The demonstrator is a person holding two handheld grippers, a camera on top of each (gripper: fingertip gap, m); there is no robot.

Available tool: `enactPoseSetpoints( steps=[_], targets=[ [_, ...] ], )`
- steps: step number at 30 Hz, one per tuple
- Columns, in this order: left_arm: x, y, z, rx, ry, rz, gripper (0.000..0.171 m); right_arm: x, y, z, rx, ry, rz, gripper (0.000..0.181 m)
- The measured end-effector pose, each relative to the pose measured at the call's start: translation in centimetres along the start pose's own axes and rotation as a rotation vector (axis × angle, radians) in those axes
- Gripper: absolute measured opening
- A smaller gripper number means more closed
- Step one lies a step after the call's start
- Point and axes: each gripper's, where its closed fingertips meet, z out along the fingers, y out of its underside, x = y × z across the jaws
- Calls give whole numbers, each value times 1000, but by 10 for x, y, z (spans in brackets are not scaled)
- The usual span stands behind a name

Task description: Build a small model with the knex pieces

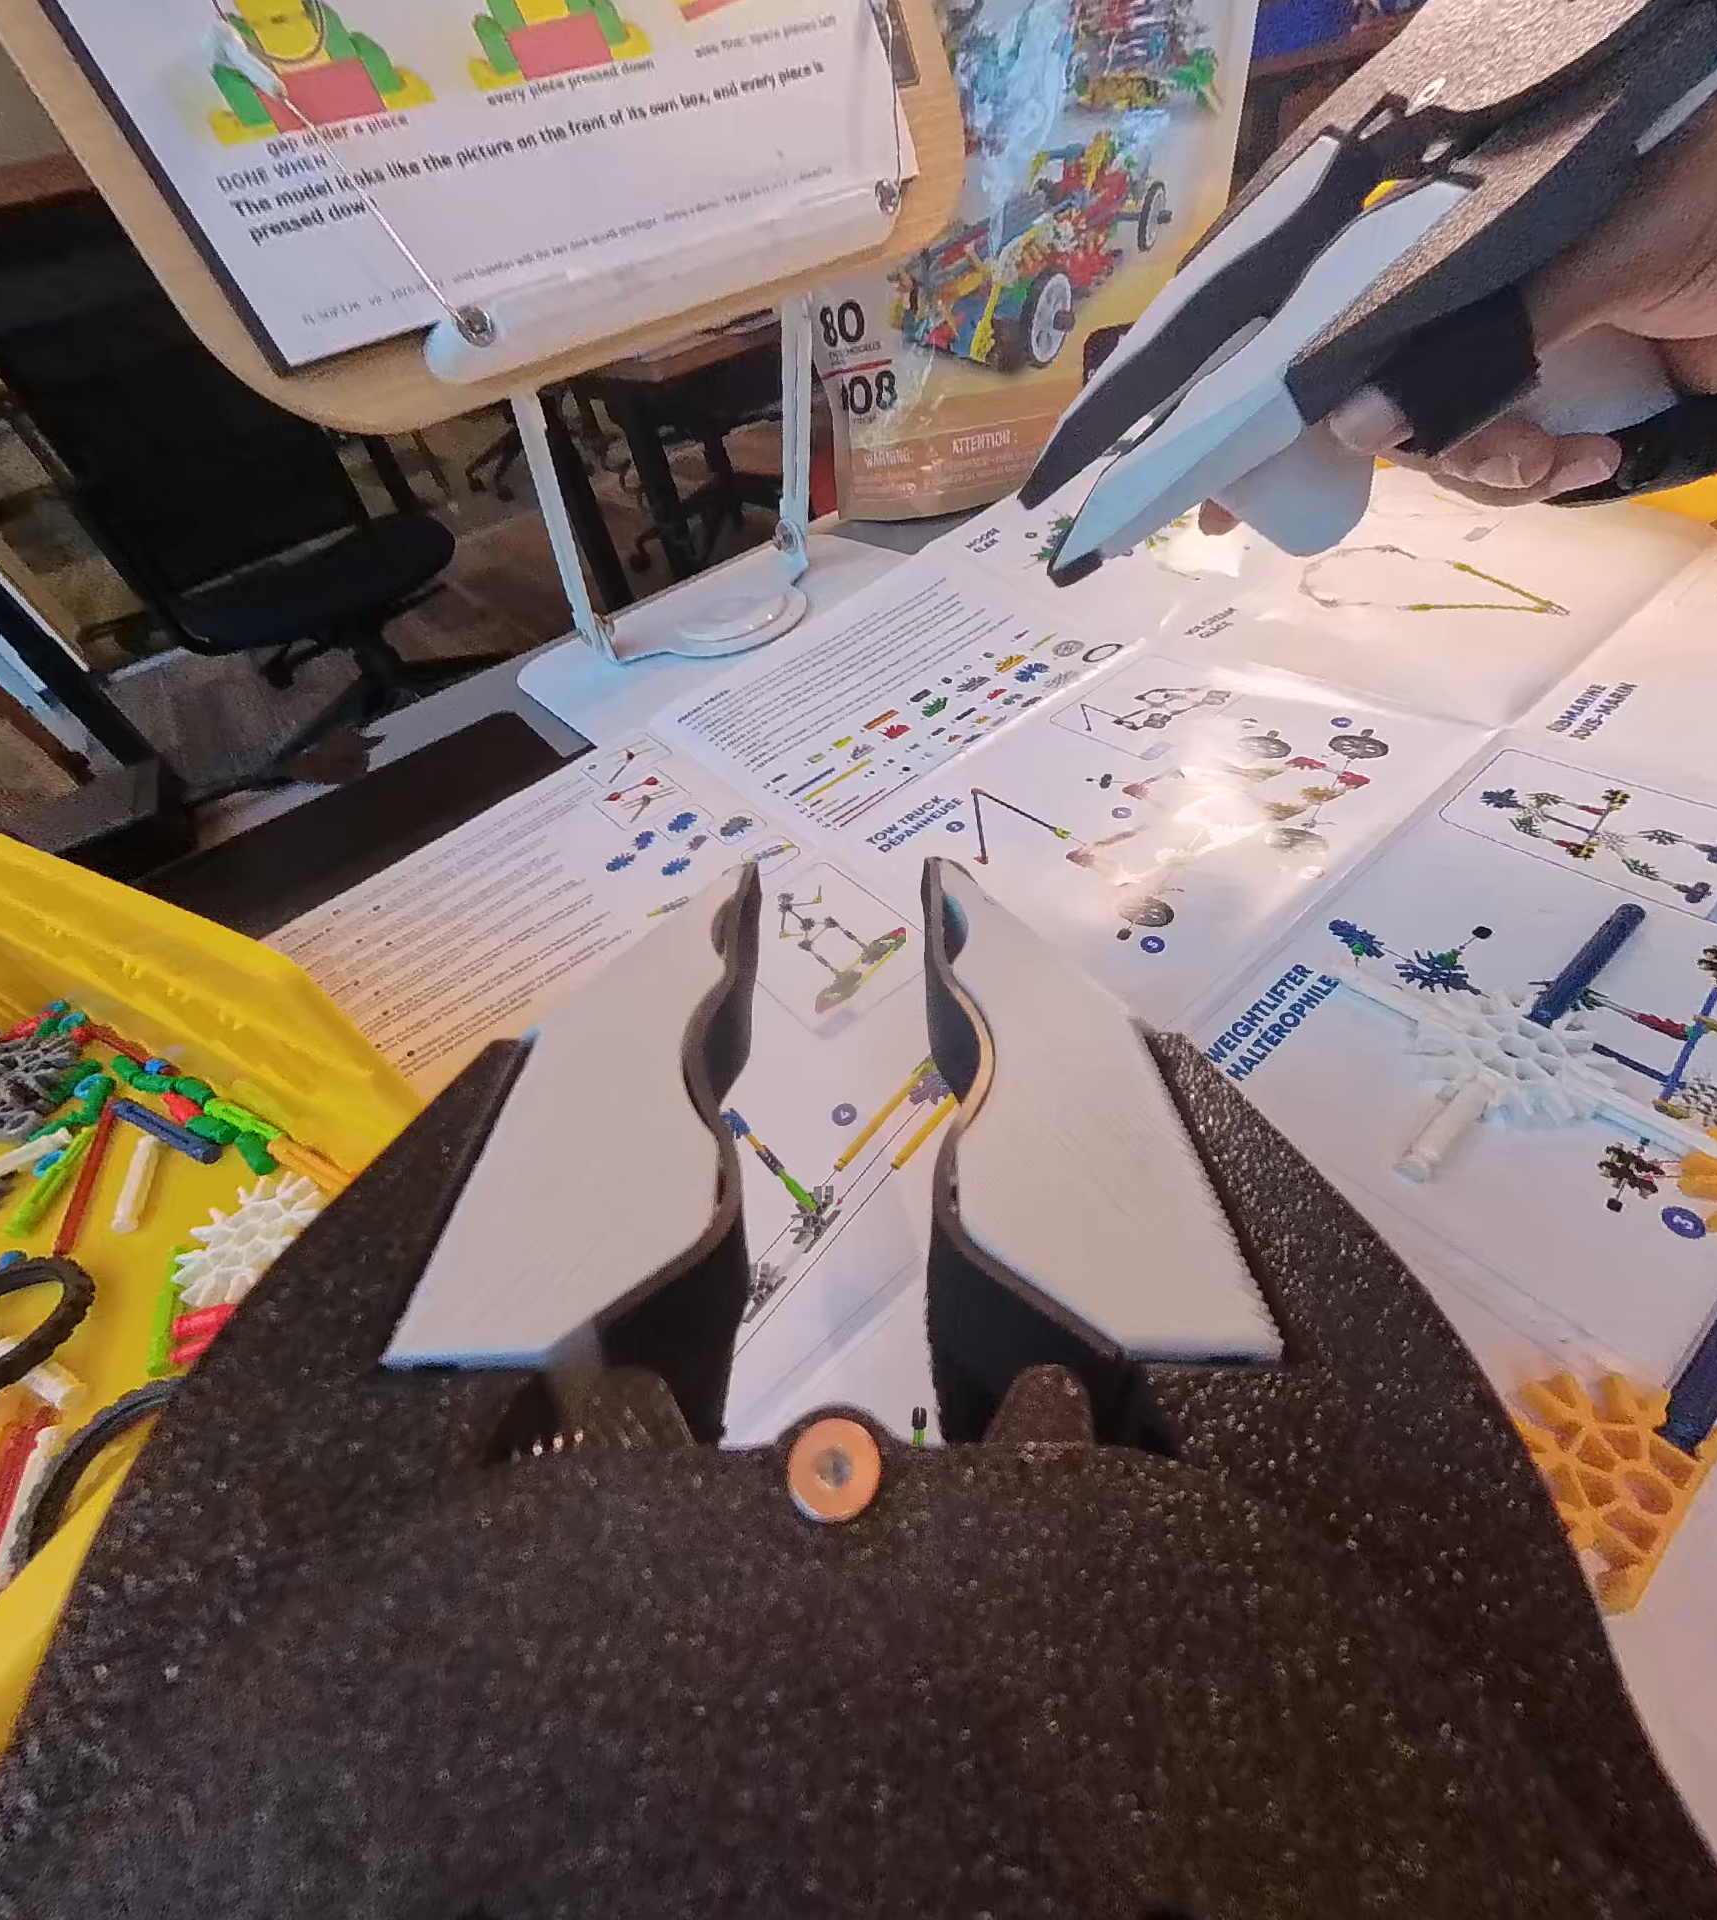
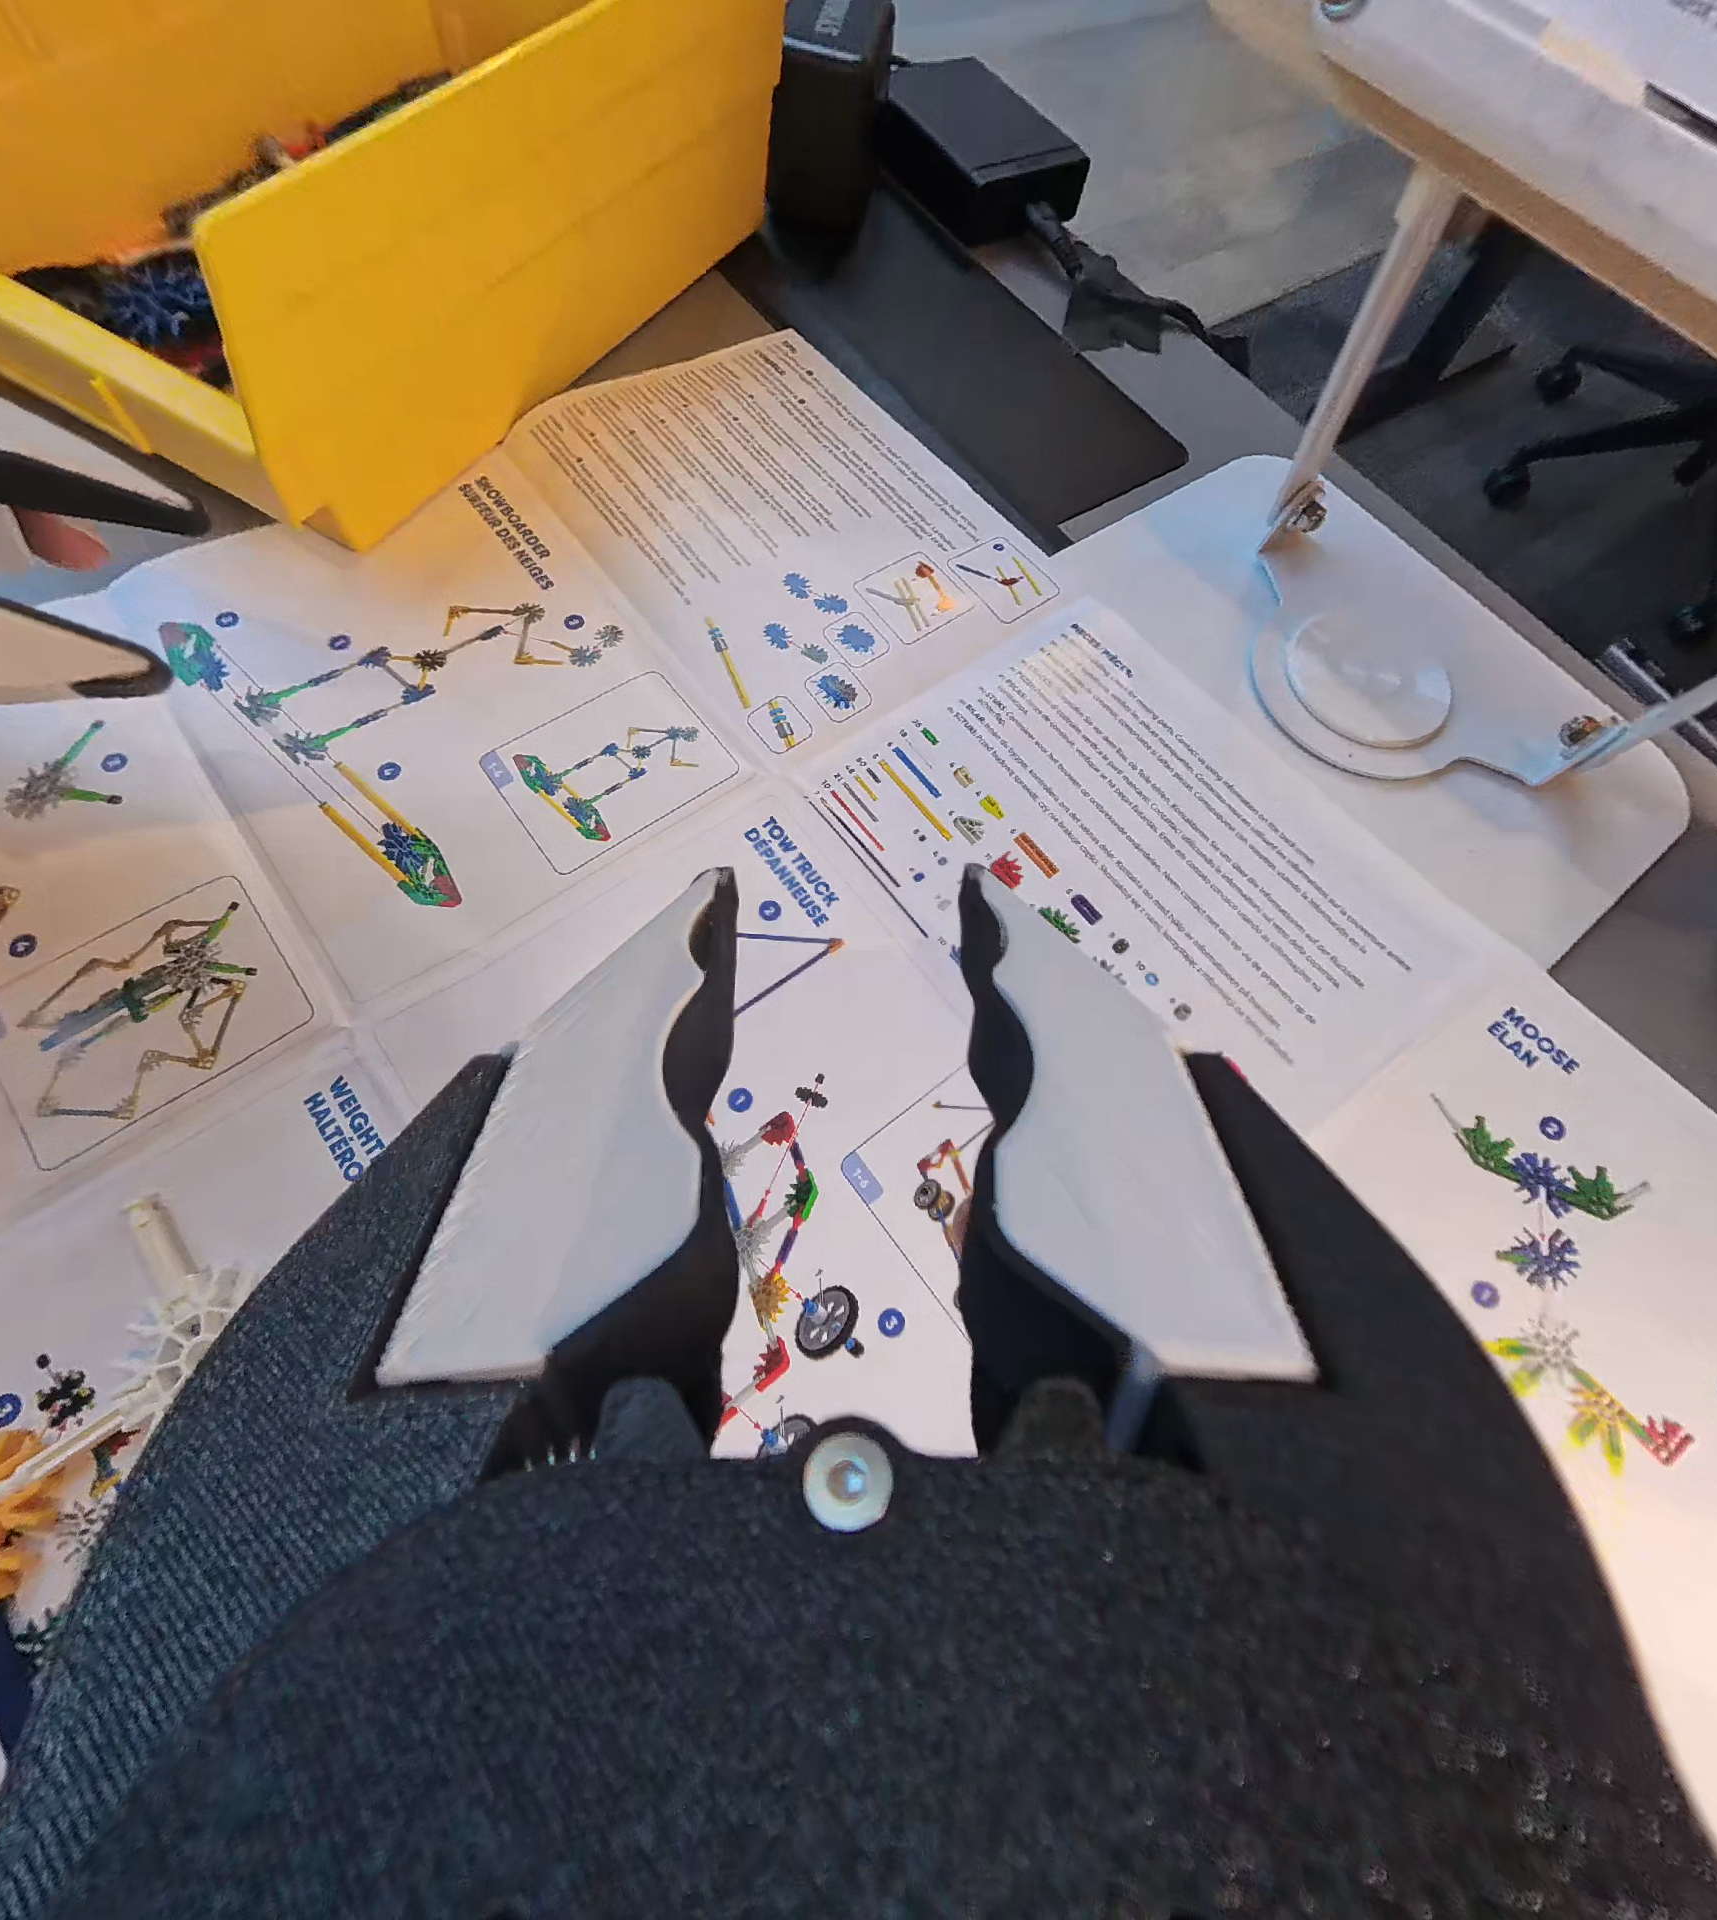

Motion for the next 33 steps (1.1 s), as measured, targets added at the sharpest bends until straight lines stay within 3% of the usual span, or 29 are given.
enactPoseSetpoints(
  steps=[6,12,19,23,33],
  targets=[
    [3,-5,15,-45,41,-56,31,4,-1,-16,141,0,218,44],
    [14,-8,34,-82,90,-53,37,-11,19,-23,171,25,243,40],
    [10,8,24,-102,90,-71,32,-36,57,-16,70,-33,120,28],
    [6,16,17,-118,77,-45,30,-39,56,-18,90,-49,121,17],
    [11,17,12,-117,77,17,29,-39,59,-19,100,-59,138,15]
  ],
)
